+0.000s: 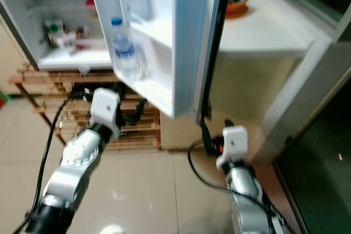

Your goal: Restocking fridge

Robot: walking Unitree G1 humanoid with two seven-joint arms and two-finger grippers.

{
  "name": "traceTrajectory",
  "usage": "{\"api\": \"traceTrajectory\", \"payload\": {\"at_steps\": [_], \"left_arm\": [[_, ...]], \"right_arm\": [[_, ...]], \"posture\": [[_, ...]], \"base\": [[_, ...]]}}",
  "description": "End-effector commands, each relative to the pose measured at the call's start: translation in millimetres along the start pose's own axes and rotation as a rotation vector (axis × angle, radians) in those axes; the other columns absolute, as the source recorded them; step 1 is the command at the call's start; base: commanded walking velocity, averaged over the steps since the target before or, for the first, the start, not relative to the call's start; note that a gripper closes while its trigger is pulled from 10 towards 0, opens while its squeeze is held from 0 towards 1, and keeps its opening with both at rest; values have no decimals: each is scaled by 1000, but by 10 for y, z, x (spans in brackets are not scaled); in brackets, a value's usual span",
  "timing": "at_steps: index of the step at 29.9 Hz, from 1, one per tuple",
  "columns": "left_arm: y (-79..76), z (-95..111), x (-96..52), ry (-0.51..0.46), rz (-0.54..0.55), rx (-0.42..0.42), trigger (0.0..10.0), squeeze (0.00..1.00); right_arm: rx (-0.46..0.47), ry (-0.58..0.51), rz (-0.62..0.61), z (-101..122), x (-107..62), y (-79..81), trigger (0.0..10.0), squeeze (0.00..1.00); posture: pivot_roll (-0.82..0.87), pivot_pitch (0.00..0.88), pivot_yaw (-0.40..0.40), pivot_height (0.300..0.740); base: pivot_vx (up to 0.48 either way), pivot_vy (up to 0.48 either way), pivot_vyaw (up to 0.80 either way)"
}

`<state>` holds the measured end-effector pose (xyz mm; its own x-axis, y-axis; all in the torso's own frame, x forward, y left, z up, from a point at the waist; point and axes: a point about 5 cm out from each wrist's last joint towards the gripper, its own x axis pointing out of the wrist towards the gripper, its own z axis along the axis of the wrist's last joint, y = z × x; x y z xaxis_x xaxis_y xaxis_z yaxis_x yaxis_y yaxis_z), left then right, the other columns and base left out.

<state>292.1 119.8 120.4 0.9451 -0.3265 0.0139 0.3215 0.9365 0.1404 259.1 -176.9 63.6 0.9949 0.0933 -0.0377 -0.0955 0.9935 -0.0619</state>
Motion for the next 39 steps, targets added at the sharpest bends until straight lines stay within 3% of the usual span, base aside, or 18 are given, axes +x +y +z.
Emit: {"api": "traceTrajectory", "payload": {"at_steps": [1, 6, 8, 18, 20, 25, 29, 33, 36, 37, 39], "left_arm": [[79, -75, -62, 33, 18, -16, 10000, 0], [235, -363, -312, 109, 45, 70, 10000, 0], [282, -453, -338, 143, 69, 62, 10000, 0], [298, -521, -384, 170, 94, 56, 10000, 0], [338, -577, -498, 200, 112, 78, 10000, 0], [367, -623, -636, 233, 142, 75, 10000, 0], [378, -643, -680, 245, 156, 50, 10000, 0], [371, -715, -687, 300, 121, 25, 10000, 0], [452, -931, -755, 418, 126, 27, 10000, 0], [452, -931, -755, 418, 126, 27, 10000, 0], [539, -1143, -839, 563, 137, 26, 10000, 0]], "right_arm": [[2, -9, -58, 32, 56, -135, 10000, 271], [-32, -34, -85, 140, 219, -313, 10000, 267], [-48, -40, -105, 183, 305, -403, 10000, 271], [-105, -21, -167, 334, 671, -612, 10000, 263], [-132, 28, -185, 349, 780, -651, 10000, 263], [-132, 69, -211, 353, 826, -717, 10000, 259], [-87, 50, -188, 410, 900, -626, 10000, 267], [23, 1, -104, 506, 1023, -353, 10000, 263], [92, -70, 26, 631, 1095, 26, 10000, 263], [92, -70, 26, 631, 1095, 26, 10000, 263], [138, -122, 117, 731, 1101, 310, 10000, 259]], "posture": [[-81, 0, 11, 740], [-62, 0, -7, 740], [-50, 0, -19, 740], [-1, 0, -51, 740], [33, 0, -68, 740], [50, 22, -82, 740], [44, 35, -89, 740], [27, 52, -93, 740], [10, 66, -96, 740], [10, 66, -96, 740], [8, 61, -89, 740]], "base": [[0, 0, 0], [0, 0, 0], [0, 0, 0], [0, 0, 0], [0, 0, 0], [0, 0, 0], [0, 0, 0], [0, 0, 0], [0, 0, 0], [0, 0, 0], [0, 0, 0]]}}
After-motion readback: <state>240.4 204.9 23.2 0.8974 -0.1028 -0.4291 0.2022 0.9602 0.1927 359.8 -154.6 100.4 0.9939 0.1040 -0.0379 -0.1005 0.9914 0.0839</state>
